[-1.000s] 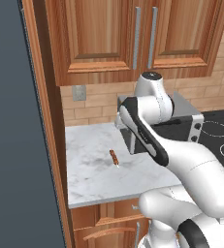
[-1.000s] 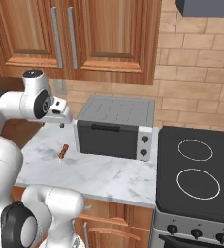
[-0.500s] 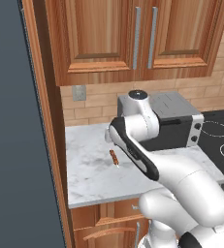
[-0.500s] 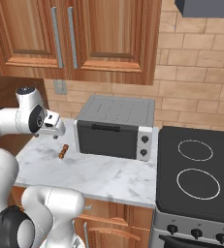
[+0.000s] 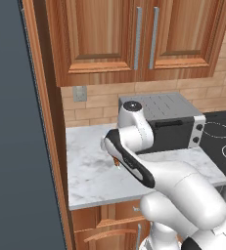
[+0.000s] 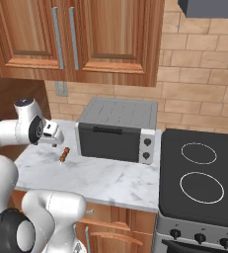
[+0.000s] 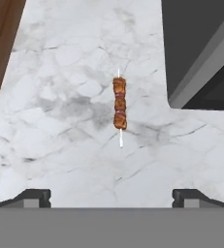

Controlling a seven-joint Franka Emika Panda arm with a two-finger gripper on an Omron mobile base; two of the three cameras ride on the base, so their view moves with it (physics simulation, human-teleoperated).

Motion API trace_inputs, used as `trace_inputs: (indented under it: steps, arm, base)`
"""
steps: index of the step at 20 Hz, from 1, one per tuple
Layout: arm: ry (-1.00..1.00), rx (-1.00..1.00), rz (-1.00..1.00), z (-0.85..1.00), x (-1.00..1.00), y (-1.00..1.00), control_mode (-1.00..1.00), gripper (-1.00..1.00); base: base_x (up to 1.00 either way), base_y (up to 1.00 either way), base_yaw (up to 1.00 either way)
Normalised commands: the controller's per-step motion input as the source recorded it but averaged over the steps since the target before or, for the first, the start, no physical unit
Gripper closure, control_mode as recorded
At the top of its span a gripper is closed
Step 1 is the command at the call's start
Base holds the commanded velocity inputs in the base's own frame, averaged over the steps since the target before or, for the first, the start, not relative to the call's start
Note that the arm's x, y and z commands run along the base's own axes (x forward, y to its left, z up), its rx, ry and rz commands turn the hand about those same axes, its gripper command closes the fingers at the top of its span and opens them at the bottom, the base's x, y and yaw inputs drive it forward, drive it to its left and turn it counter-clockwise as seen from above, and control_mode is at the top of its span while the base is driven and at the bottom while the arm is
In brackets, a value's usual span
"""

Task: Store the kebab skewer in the freezer for long-term storage. Close the freezer door after placing the cooked food.

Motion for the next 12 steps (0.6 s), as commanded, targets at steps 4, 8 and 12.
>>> trace_inputs:
  steps: [4,8,12]
  arm:
    - [0.0,0.0,0.0,-0.23,0.23,0.0,-1.0,-1.0]
    - [0.0,0.0,-0.02,-0.3,0.21,0.0,-1.0,-1.0]
    - [0.0,0.0,-0.04,-0.34,0.19,0.0,-1.0,-1.0]
  base:
    - [0.0,0.0,0.0]
    - [0.0,0.0,0.0]
    - [0.0,0.0,0.0]
